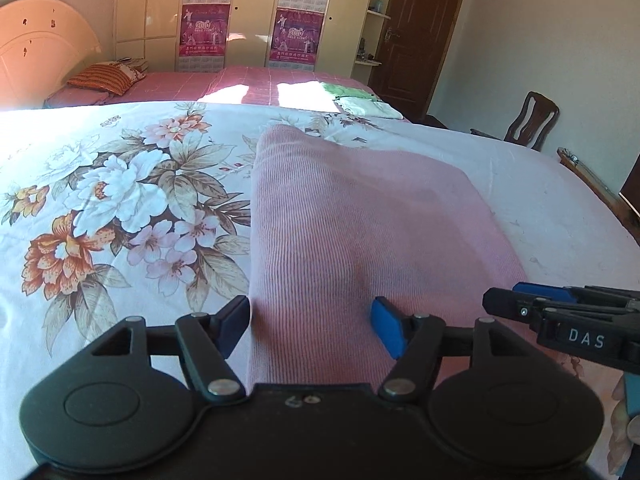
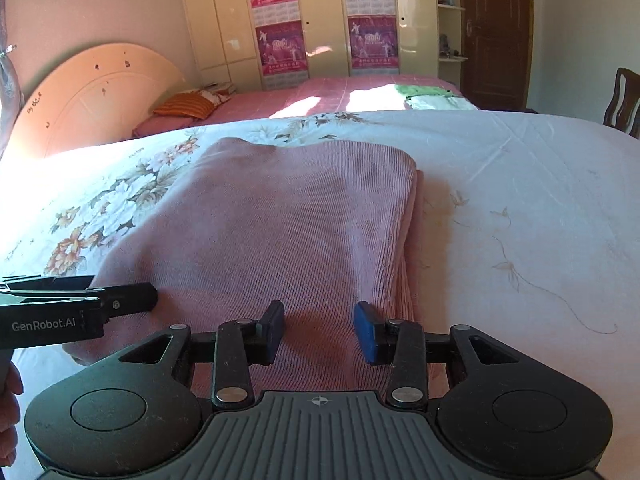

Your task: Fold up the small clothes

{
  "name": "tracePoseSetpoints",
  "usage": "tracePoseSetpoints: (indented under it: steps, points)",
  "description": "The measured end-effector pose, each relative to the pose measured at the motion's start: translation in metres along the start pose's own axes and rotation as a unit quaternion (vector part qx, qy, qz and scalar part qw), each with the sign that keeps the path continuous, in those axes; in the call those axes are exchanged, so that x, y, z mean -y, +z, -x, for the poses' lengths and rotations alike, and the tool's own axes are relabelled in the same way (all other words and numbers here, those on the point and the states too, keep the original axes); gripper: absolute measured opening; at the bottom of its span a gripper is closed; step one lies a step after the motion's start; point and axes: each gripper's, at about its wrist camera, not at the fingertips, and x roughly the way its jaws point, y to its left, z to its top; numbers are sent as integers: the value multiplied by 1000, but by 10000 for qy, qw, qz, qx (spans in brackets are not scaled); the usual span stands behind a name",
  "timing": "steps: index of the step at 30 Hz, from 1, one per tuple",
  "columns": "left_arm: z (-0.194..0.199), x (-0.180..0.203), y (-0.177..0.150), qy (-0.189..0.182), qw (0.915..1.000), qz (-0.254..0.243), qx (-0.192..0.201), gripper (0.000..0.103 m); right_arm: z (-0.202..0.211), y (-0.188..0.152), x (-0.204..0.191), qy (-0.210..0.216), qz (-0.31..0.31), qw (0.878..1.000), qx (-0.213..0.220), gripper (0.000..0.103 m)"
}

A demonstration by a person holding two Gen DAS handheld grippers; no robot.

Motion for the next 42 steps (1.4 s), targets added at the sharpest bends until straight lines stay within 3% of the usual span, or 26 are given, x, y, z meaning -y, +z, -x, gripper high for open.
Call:
tracePoseSetpoints:
  steps: [3,6,11,15,24,26,27,29,32,35,38,42]
  points:
    - [3,5,-2,5,9999,-69,-80,68,11,-1,-1,51,-49,9999,106,41]
    - [0,10,-7,83,9997,-41,-214,69,5,-9,-1,-26,61,9999,-105,57]
    - [5,12,-7,171,9994,-13,-297,70,16,-10,0,142,-24,9999,17,57]
    - [11,16,-7,260,9993,-56,-262,73,23,-11,1,88,3,10000,42,69]
    - [16,22,-14,400,9987,-142,-266,74,17,-20,4,-261,59,9996,-119,69]
    - [16,21,-16,379,9988,-129,-294,74,16,-22,7,-206,61,9996,-175,60]
    - [16,21,-17,388,9987,-140,-303,74,17,-24,10,-156,8,9996,-234,47]
    - [16,20,-19,409,9986,-150,-305,75,18,-27,13,-150,-3,9996,-233,45]
    - [14,19,-20,381,9987,-72,-331,75,16,-31,17,-106,-55,9994,-324,33]
    - [12,21,-21,383,9986,-54,-348,75,14,-35,20,-172,-19,9993,-343,12]
    - [13,23,-21,363,9987,-80,-339,75,14,-39,28,-461,17,9986,-270,9]
    - [15,26,-22,411,9985,-149,-339,76,19,-35,22,-413,159,9988,-230,8]
